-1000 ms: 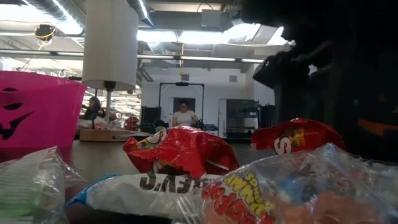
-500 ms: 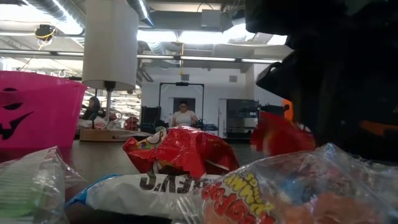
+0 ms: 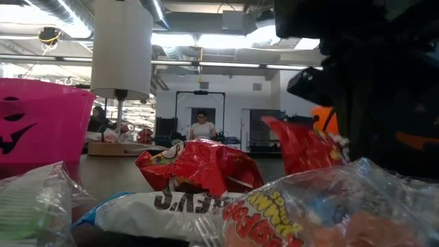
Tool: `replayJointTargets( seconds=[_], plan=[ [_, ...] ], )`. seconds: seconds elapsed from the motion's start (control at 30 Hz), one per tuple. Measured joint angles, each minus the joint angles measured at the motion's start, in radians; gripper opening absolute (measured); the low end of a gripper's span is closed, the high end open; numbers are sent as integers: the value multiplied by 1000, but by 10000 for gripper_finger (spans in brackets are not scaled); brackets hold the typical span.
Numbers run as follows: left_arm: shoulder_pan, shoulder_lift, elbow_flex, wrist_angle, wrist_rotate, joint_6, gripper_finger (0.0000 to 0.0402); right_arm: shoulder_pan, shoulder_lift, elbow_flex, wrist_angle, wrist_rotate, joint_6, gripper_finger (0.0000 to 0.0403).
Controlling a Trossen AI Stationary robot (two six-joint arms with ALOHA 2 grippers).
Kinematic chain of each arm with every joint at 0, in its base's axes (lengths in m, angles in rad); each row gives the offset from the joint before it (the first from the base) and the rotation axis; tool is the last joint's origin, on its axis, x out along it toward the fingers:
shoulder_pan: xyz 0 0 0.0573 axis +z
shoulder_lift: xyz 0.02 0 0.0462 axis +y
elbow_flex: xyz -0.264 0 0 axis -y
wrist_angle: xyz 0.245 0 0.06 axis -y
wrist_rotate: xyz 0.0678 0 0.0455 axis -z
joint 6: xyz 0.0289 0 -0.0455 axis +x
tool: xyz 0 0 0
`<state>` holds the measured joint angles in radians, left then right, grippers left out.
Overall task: Sort candy
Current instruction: Put the red candy into the orange bucket
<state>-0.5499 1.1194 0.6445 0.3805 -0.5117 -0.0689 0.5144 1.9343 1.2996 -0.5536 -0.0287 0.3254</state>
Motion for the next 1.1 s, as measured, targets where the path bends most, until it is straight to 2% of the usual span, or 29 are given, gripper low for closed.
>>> replayJointTargets(
  seconds=[0.27,0.67,0.87,1.0,1.1],
  plan=[
    [0,0,0,-2,0,0,118,0,0,181,-240,144,-60,1],
    [0,4,0,-7,0,-3,118,-1,-31,585,-746,437,-71,1],
    [0,5,0,-7,2,-5,118,-66,-236,541,-823,555,-35,1],
    [0,5,0,-7,6,-6,118,-137,-449,411,-784,633,-10,1],
    [0,5,0,-7,6,-6,118,-217,-615,277,-739,646,8,1]
  ],
)
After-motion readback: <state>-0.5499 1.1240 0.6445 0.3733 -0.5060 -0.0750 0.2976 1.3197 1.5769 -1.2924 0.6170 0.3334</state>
